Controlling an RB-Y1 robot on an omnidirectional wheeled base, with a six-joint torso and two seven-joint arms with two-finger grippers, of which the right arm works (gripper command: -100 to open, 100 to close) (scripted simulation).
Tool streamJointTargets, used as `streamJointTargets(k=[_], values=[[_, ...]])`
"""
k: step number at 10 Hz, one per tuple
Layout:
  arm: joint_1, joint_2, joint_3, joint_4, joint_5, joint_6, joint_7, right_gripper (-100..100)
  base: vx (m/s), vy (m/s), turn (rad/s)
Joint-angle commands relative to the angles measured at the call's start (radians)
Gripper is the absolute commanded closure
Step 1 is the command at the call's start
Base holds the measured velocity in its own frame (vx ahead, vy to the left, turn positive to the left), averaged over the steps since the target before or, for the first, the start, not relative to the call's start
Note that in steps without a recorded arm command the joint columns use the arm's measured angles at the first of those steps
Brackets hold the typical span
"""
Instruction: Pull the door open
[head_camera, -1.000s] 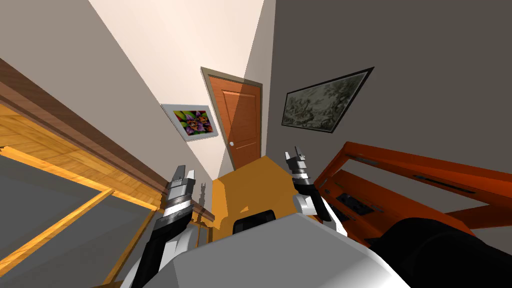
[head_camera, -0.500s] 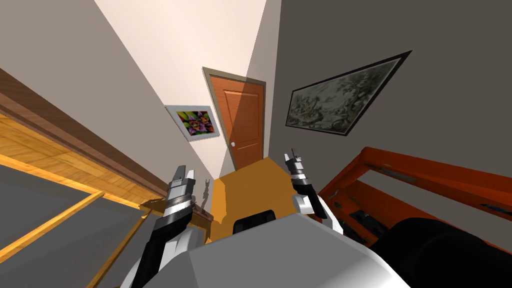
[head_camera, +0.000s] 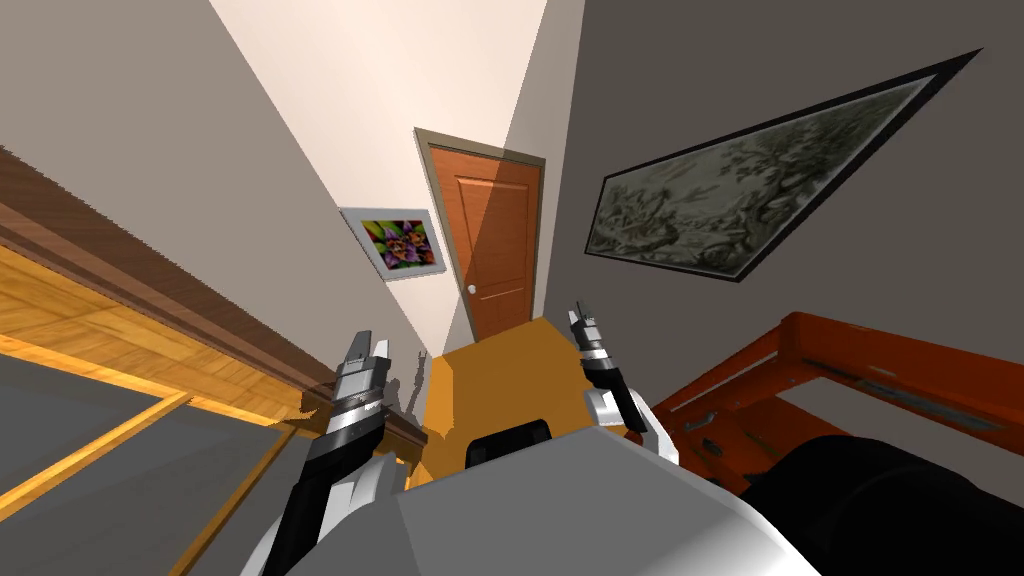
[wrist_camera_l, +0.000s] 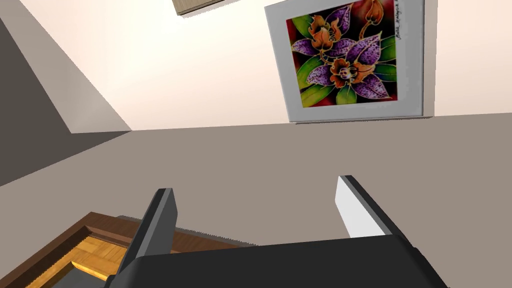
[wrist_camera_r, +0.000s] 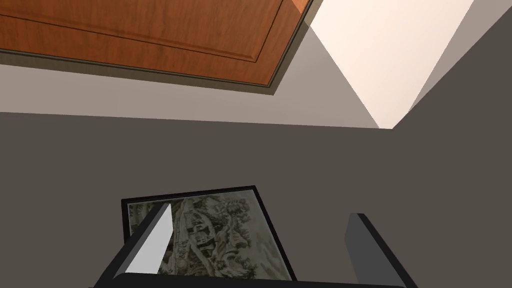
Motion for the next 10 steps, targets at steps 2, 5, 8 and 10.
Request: streamJointTargets(k=[2,5,8,10], values=[[-0.016,-0.007,-0.01,0.058,0.027,-0.02,0.062,-100,0.11,-0.003,0.124],[-0.03,-0.011,-0.019,0.108,0.051,-0.036,0.116,-100,0.118,-0.002,0.101],[-0.045,-0.015,-0.028,0.16,0.076,-0.053,0.171,-100,0.086,0.008,0.102],[-0.056,-0.017,-0.034,0.197,0.093,-0.065,0.211,-100,0.096,0.015,0.095]])
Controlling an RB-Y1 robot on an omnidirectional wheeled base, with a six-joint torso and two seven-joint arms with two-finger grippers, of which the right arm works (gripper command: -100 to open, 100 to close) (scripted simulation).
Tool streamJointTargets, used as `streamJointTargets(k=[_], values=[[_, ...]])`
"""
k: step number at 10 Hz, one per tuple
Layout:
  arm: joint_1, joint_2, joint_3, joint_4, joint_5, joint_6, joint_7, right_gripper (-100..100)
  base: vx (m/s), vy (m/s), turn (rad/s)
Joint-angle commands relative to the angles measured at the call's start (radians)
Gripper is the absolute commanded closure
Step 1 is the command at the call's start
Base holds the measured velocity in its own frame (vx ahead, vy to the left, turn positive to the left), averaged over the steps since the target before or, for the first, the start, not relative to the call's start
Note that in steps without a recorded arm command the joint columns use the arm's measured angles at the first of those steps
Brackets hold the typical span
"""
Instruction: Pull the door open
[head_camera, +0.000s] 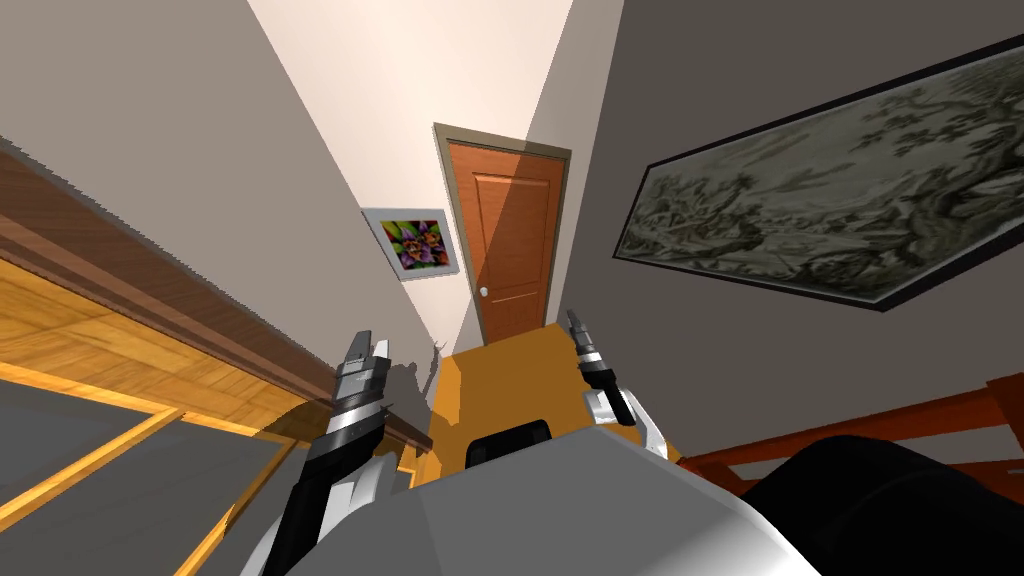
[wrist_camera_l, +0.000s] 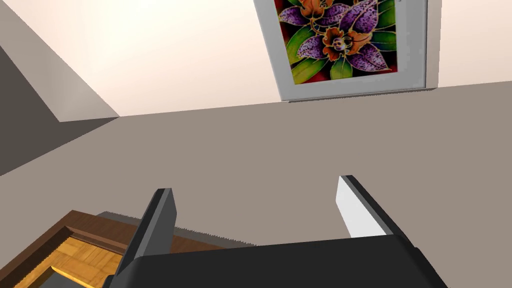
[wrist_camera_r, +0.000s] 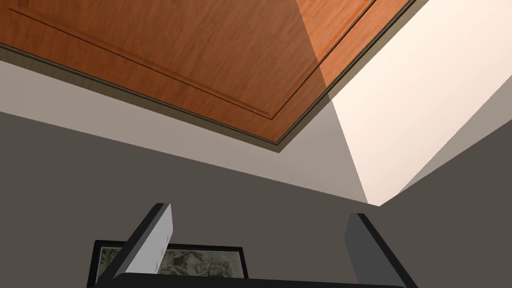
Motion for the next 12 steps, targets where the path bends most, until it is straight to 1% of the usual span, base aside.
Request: streamJointTargets(k=[1,8,12], values=[[-0.006,0.001,-0.003,0.029,0.016,-0.012,0.036,-100,0.1,0.018,0.089],[-0.045,-0.001,-0.025,0.165,0.08,-0.055,0.18,-100,0.104,0.028,0.094],[-0.068,0.001,-0.039,0.246,0.119,-0.082,0.266,-100,0.108,0.021,0.081]])
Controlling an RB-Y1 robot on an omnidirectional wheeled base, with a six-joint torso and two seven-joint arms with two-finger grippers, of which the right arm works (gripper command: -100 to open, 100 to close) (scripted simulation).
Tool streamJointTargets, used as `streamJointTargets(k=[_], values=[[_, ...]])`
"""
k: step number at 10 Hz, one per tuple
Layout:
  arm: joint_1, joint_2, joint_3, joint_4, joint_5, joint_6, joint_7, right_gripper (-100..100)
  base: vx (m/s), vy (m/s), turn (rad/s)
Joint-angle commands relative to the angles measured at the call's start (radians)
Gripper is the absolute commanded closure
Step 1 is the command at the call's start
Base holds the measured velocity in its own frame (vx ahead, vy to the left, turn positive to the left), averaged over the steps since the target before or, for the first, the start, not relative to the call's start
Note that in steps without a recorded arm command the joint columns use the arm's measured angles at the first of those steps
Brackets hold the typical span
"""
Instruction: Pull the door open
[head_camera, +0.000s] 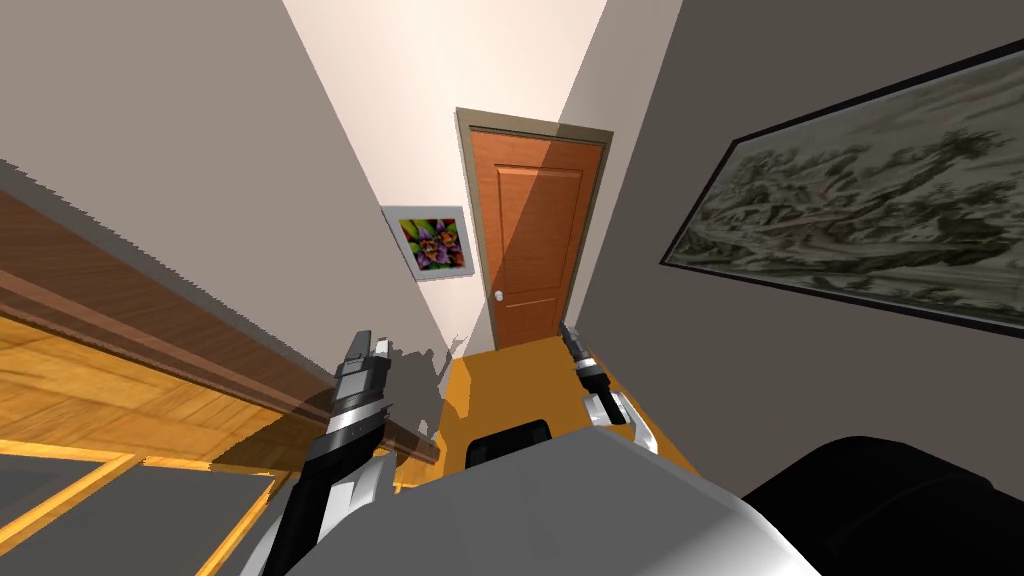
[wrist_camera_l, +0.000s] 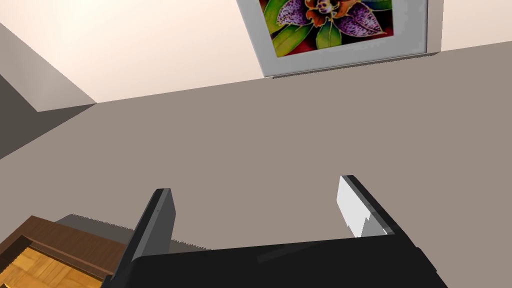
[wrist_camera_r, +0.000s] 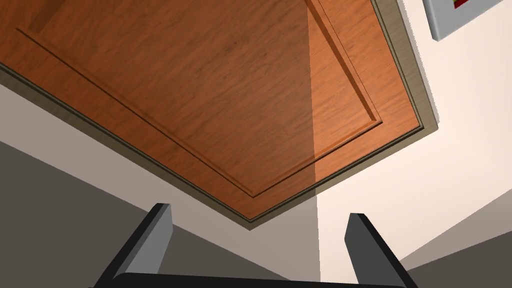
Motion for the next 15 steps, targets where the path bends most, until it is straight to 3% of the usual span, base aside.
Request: streamJointTargets(k=[1,15], values=[[-0.011,0.002,-0.006,0.036,0.016,-0.012,0.038,-100,0.115,0.03,0.071],[-0.09,0.03,-0.051,0.313,0.146,-0.103,0.33,-100,0.114,0.028,0.056]])
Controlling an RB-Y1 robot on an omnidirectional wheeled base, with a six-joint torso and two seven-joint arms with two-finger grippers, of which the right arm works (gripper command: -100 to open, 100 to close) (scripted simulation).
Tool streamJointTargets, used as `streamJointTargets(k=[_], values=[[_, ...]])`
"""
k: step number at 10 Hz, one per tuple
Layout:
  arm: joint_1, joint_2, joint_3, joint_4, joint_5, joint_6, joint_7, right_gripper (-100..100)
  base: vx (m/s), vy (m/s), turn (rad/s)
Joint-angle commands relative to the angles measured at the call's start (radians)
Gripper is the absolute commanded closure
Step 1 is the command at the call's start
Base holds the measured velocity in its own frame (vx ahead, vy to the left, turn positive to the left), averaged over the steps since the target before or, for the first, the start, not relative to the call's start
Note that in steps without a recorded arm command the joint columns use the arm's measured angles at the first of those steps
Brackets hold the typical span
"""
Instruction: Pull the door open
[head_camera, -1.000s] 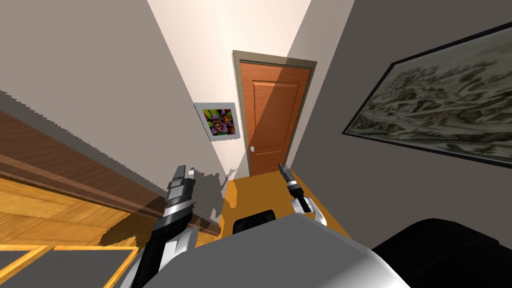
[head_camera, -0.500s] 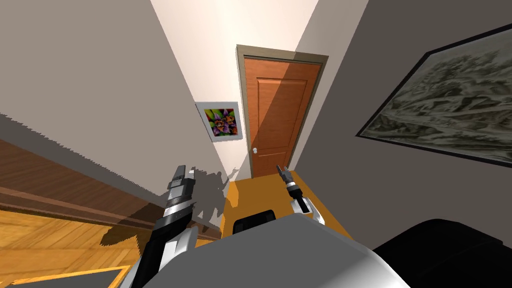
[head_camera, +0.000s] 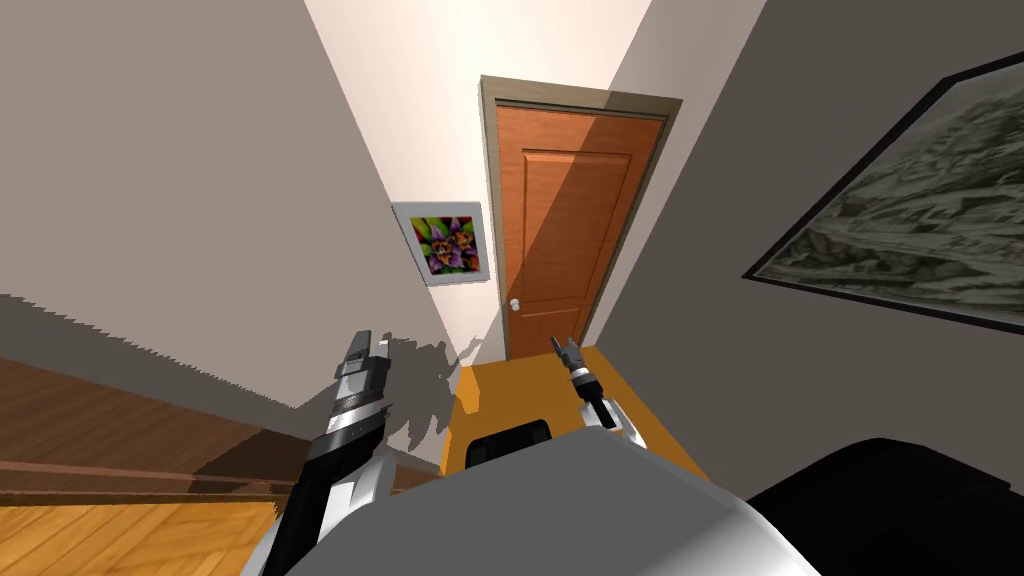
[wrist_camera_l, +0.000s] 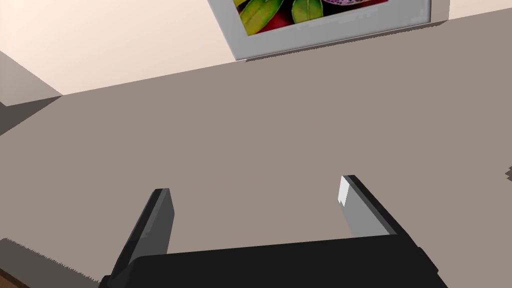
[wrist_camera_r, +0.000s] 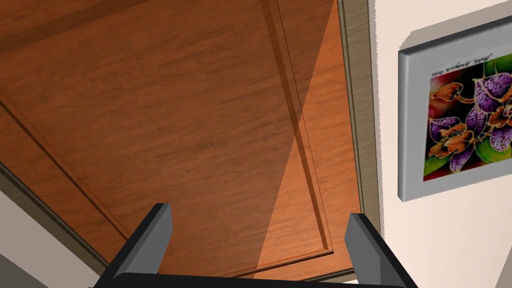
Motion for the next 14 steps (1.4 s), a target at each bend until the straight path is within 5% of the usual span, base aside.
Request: streamJointTargets(k=[1,14], values=[[-0.013,0.005,-0.007,0.039,0.014,-0.014,0.036,-100,0.117,0.019,0.019],[-0.077,0.059,-0.043,0.265,0.119,-0.089,0.272,-100,0.121,0.022,-0.01]])
